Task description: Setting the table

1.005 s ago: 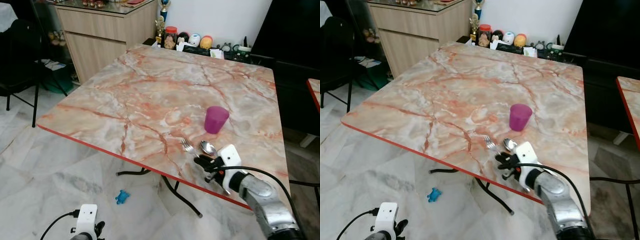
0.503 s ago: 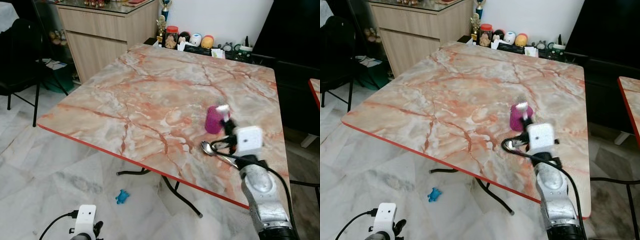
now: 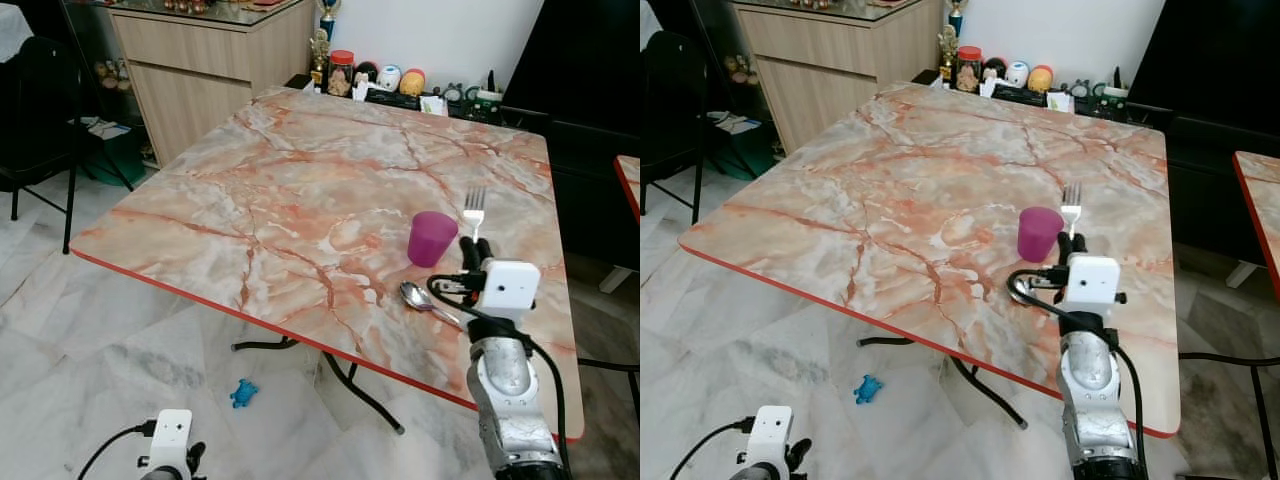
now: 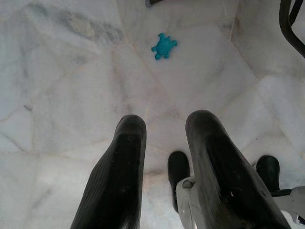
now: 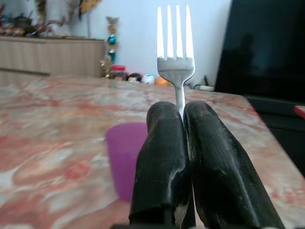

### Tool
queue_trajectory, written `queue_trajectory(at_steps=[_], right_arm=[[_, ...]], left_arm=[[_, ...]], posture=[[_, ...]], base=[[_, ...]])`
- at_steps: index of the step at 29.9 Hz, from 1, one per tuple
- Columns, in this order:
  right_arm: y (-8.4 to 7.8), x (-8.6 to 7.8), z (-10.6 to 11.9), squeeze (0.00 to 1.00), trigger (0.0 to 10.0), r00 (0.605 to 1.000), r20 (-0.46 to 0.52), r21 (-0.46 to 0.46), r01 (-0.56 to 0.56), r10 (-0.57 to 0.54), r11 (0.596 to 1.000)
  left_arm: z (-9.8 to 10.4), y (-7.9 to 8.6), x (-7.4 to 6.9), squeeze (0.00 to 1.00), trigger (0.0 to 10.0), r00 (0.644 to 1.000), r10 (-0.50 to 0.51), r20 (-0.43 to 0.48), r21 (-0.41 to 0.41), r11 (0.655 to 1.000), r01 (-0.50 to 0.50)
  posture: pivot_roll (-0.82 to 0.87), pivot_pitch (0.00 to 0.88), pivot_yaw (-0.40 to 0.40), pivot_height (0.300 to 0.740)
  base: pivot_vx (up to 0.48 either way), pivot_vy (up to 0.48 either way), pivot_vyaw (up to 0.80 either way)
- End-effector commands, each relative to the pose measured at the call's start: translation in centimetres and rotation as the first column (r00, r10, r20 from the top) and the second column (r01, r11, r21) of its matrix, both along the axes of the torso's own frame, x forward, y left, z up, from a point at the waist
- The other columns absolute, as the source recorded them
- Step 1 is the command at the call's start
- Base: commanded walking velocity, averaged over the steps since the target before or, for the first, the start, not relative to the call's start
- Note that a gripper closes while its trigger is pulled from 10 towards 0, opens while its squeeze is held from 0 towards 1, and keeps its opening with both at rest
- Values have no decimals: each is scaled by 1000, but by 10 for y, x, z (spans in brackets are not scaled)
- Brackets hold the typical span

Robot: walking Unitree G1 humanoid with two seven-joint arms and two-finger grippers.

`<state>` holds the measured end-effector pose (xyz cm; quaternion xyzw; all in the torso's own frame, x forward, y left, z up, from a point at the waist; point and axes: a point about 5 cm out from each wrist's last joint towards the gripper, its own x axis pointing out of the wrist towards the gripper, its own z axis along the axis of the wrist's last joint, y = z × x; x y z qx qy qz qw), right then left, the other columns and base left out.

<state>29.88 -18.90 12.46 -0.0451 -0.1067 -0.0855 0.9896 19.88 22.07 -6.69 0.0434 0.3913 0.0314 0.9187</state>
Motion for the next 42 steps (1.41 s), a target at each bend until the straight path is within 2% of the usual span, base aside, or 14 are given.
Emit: queue_trajectory(at_steps=[1,4,13,17,33,42], right_arm=[[-4,3,7,0,10000,999,31,-5,19,-19,1000],[-7,5,9,0,10000,997,55,23,51,-52,998],[-3,9,14,0,10000,996,77,14,41,-42,999],[-4,12,16,0,10000,996,84,41,28,-31,999],[-9,14,22,0,10000,992,124,14,32,-34,999],[-2,18,25,0,10000,992,129,3,8,-8,1000]], left_arm=[[0,1,0,0,10000,1000,-20,2,16,1000,20],[1,-2,2,0,10000,1000,-22,9,12,1000,22],[0,-2,1,0,10000,1000,-22,3,12,1000,22],[0,-1,0,0,10000,1000,-15,2,13,1000,15],[0,-3,0,0,10000,1000,-31,-2,11,999,31],[1,-3,3,0,10000,1000,-31,4,6,1000,31]], posture=[[110,0,-43,728],[112,0,-47,728],[113,0,-53,728],[112,0,-53,728],[110,0,-49,728],[105,0,-34,728]], base=[[0,-311,0],[0,-377,0],[0,-373,0],[0,-368,-666],[0,-365,-82],[0,-359,0]])
